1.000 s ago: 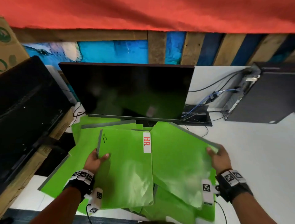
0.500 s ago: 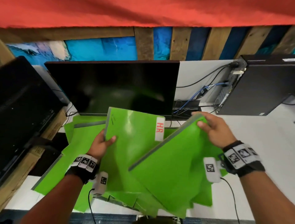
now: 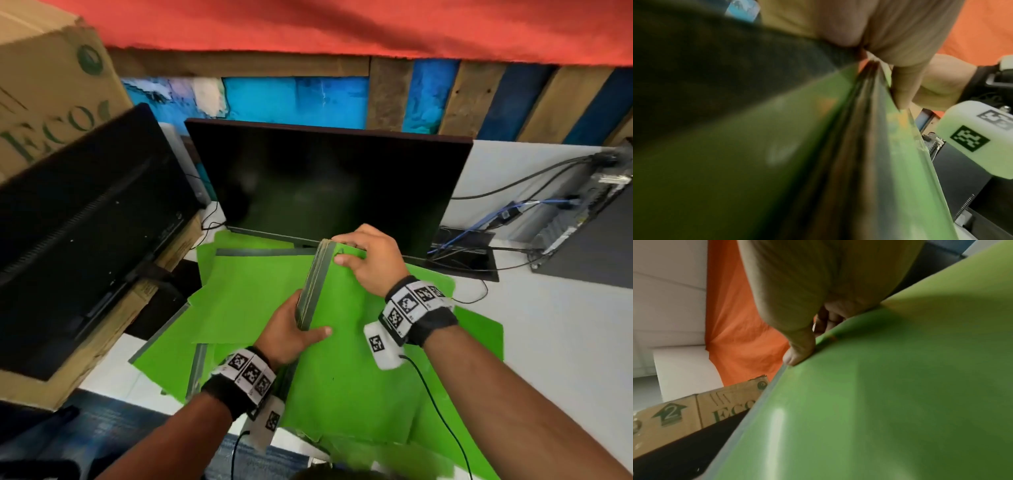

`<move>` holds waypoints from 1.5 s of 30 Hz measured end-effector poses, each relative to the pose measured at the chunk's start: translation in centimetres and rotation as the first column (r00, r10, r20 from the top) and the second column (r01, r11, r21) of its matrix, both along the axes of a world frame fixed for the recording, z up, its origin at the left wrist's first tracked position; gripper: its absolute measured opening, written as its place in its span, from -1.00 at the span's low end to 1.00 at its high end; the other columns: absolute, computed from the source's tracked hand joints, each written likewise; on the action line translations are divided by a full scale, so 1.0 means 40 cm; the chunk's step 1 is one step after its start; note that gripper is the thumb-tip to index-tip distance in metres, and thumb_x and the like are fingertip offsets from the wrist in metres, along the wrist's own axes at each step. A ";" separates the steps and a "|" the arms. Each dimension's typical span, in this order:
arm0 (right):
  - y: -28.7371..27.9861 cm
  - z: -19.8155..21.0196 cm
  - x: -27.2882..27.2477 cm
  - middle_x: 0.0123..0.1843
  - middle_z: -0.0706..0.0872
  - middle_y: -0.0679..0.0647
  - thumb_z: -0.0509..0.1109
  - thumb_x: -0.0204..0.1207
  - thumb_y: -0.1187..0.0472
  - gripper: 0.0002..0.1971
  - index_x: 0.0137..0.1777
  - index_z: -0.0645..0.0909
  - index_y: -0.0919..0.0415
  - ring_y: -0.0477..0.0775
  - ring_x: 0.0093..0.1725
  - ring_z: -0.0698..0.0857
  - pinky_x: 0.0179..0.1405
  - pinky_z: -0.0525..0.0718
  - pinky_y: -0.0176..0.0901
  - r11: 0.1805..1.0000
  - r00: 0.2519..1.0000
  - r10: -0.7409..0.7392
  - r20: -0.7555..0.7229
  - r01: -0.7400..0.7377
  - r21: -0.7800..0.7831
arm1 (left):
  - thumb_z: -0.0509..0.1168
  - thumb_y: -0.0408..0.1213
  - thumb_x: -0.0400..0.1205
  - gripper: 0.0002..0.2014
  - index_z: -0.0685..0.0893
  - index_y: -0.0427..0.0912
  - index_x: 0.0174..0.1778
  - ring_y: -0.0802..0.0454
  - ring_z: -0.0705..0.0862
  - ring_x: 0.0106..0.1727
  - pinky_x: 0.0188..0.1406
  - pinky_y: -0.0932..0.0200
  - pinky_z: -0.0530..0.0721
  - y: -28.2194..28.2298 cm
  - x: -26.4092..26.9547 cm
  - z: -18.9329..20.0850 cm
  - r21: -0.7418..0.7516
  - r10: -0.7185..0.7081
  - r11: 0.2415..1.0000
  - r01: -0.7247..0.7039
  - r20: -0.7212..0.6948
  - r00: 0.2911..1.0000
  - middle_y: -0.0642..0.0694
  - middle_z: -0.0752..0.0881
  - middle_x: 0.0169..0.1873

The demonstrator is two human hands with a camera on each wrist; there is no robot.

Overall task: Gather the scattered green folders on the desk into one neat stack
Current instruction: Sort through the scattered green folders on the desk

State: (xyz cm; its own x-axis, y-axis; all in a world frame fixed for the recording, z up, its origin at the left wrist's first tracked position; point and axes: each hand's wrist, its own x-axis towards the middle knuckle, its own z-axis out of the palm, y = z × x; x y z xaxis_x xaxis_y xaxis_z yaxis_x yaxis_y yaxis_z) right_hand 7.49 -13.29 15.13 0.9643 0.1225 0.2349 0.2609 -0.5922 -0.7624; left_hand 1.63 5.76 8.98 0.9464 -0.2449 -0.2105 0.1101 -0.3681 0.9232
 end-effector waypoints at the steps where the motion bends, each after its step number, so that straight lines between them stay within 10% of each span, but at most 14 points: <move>1: 0.011 -0.006 0.004 -0.05 0.58 -0.08 0.52 0.42 0.13 -0.66 0.22 0.70 0.04 -0.17 -0.02 0.55 0.05 0.40 -0.53 1.000 1.000 0.000 -0.010 0.000 0.010 | 0.60 -0.27 0.37 -0.35 0.41 0.12 0.27 0.23 0.56 0.29 0.42 0.31 0.45 0.007 -0.005 -0.005 0.002 0.015 1.000 -0.015 0.005 1.000 0.25 0.62 0.19; 6: -0.024 -0.111 -0.016 0.45 0.36 0.00 0.39 0.51 -0.03 -0.41 0.54 0.38 0.01 -0.08 0.40 0.37 0.48 0.28 -0.16 0.969 0.968 -0.246 -0.058 0.243 -0.050 | 0.55 -0.37 0.42 -0.34 0.40 -0.06 0.38 0.15 0.54 0.22 0.42 0.16 0.41 0.096 0.004 -0.019 -0.038 0.210 0.977 -0.210 -0.002 0.978 0.14 0.60 0.14; 10: -0.036 -0.227 -0.086 0.68 0.12 0.19 0.11 0.50 -0.31 -0.15 0.67 0.01 0.17 0.24 0.62 0.22 0.54 0.19 0.11 0.896 0.756 -0.313 -0.575 0.436 0.085 | 0.51 -0.50 0.41 -0.45 0.50 0.03 0.21 0.21 0.64 0.14 0.24 0.18 0.57 0.159 0.019 -0.037 -0.139 0.290 0.945 -0.296 -0.059 0.955 0.10 0.70 0.08; 14: 0.021 -0.274 -0.111 0.64 0.26 0.24 -0.07 0.42 -0.41 -0.08 0.63 0.14 0.25 0.27 0.59 0.31 0.52 0.25 0.12 0.903 0.660 -0.233 -0.714 0.420 0.093 | 0.37 -0.62 0.50 -0.64 0.59 -0.09 0.06 0.10 0.80 -0.21 -0.30 0.27 0.75 0.157 0.026 -0.067 -0.222 0.368 0.894 -0.389 -0.131 0.921 0.12 0.85 -0.22; 19: 0.021 -0.295 -0.089 0.56 0.41 0.28 0.03 0.60 -0.28 -0.25 0.53 0.33 0.34 0.31 0.52 0.41 0.48 0.34 0.15 0.916 0.639 -0.242 -0.730 0.400 0.046 | 0.55 -0.31 0.39 -0.63 0.65 -0.21 0.07 -0.11 0.83 -0.09 -0.18 0.02 0.80 0.179 0.010 -0.107 -0.214 0.385 0.884 -0.415 -0.169 0.907 -0.14 0.85 -0.10; 23: -0.037 -0.333 -0.101 0.27 0.63 0.19 0.03 0.22 -0.65 -0.12 0.20 0.58 0.07 0.23 0.28 0.58 0.34 0.50 0.17 0.895 0.628 -0.404 -0.665 0.421 -0.146 | 0.56 -0.28 0.36 -0.62 0.62 -0.22 0.03 -0.14 0.79 -0.13 -0.23 0.05 0.76 0.245 0.004 -0.113 -0.168 0.375 0.903 -0.396 -0.144 0.916 -0.16 0.82 -0.15; 29: -0.196 -0.419 -0.161 0.57 0.25 0.37 0.45 0.40 -0.17 -0.08 0.56 0.12 0.36 0.36 0.54 0.26 0.48 0.31 0.23 0.643 0.306 -0.757 -0.577 0.504 -0.577 | 0.58 -0.20 0.28 -0.49 0.64 -0.25 0.12 -0.21 0.81 -0.03 -0.01 -0.23 0.76 0.351 0.005 -0.136 -0.138 0.419 0.886 -0.443 -0.170 0.892 -0.20 0.83 -0.05; 34: -0.207 -0.434 -0.160 0.52 0.31 0.37 0.57 0.32 -0.05 -0.01 0.57 0.09 0.37 0.39 0.50 0.33 0.46 0.39 0.19 0.675 0.337 -0.735 -0.588 0.446 -0.588 | 0.55 -0.36 0.39 -0.63 0.62 -0.27 0.07 -0.21 0.76 -0.21 -0.27 -0.05 0.74 0.332 0.008 -0.155 -0.143 0.433 0.876 -0.460 -0.187 0.882 -0.32 0.81 -0.08; 38: -0.279 -0.463 -0.186 0.51 0.45 0.30 0.72 0.07 0.01 0.14 0.57 0.18 0.37 0.33 0.42 0.52 0.34 0.56 0.10 0.758 0.257 -0.609 -0.750 0.469 -0.454 | 0.53 -0.40 0.42 -0.67 0.62 -0.26 0.06 -0.25 0.76 -0.10 -0.08 -0.15 0.73 0.286 0.021 -0.155 -0.154 0.392 0.899 -0.410 -0.134 0.910 -0.26 0.81 -0.08; 42: -0.343 -0.438 -0.212 -0.13 0.76 0.21 0.46 0.46 0.33 -0.64 0.26 0.60 0.34 0.15 -0.28 0.67 -0.35 0.68 -0.33 0.735 0.405 -0.557 -0.725 0.646 -0.205 | 0.52 -0.43 0.43 -0.74 0.63 -0.20 -0.04 -0.20 0.74 -0.14 -0.12 -0.07 0.72 0.275 0.022 -0.148 -0.153 0.397 0.899 -0.410 -0.110 0.911 -0.08 0.81 -0.22; 45: -0.426 -0.402 -0.242 -0.31 0.70 0.15 0.30 0.51 0.45 -0.61 0.32 0.57 0.17 0.12 -0.40 0.57 -0.37 0.59 -0.12 0.678 0.455 -0.616 -0.643 0.722 -0.138 | 0.51 -0.43 0.43 -0.71 0.65 -0.21 0.03 -0.23 0.78 -0.01 0.01 -0.13 0.75 0.262 0.026 -0.141 -0.160 0.370 0.910 -0.382 -0.098 0.924 -0.23 0.81 -0.04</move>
State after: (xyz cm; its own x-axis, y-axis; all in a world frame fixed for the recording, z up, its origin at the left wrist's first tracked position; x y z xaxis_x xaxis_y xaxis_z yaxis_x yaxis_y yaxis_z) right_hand -2.20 -30.34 -0.97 0.6495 -0.6051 -0.4605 -0.7062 -0.2557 -0.6602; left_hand 2.68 16.22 3.32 0.9615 0.0886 -0.2602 0.2699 -0.1236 0.9549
